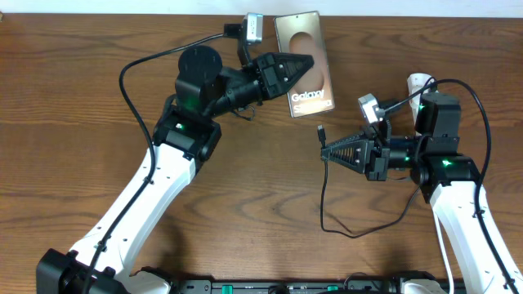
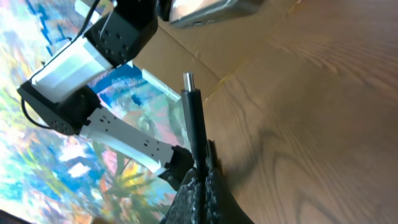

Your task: Plug charger to phone and switch on socket

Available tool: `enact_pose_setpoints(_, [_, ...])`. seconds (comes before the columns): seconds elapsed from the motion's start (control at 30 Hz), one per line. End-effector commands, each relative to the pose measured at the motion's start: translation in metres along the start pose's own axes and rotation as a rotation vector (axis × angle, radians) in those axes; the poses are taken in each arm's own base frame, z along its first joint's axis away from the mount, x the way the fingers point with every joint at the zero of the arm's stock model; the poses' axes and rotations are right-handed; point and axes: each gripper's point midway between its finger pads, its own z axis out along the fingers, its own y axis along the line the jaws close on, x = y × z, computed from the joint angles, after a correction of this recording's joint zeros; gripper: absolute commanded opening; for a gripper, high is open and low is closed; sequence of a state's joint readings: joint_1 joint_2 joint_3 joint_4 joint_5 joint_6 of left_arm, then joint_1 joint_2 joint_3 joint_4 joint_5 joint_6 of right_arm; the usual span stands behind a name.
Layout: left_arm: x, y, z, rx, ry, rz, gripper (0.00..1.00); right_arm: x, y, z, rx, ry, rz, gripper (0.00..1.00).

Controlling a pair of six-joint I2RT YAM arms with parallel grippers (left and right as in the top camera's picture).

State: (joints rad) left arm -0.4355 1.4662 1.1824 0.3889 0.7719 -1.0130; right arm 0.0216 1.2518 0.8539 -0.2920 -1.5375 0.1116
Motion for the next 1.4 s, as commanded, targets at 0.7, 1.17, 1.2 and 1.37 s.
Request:
enact_pose_setpoints(0.7, [0.002, -0.012, 0.003, 0.028, 0.003, -0.001, 0.07, -0.011, 0.006, 0.0, -0.016, -0.001, 0.026, 0.01])
enact_pose_setpoints(1.17, [0.008, -0.015, 0.007, 0.035, 0.015, -0.002, 0.07, -0.012, 0.003, 0.0, 0.0, -0.006, 0.032, 0.01])
enact_pose_setpoints(1.2, [0.008, -0.015, 0.007, 0.035, 0.015, -0.002, 0.07, -0.013, 0.002, 0.0, 0.009, -0.008, 0.039, 0.01])
enact_pose_setpoints(1.37, [0.007, -0.015, 0.007, 0.035, 0.014, -0.001, 0.07, -0.015, 0.0, 0.0, 0.019, -0.013, 0.051, 0.01])
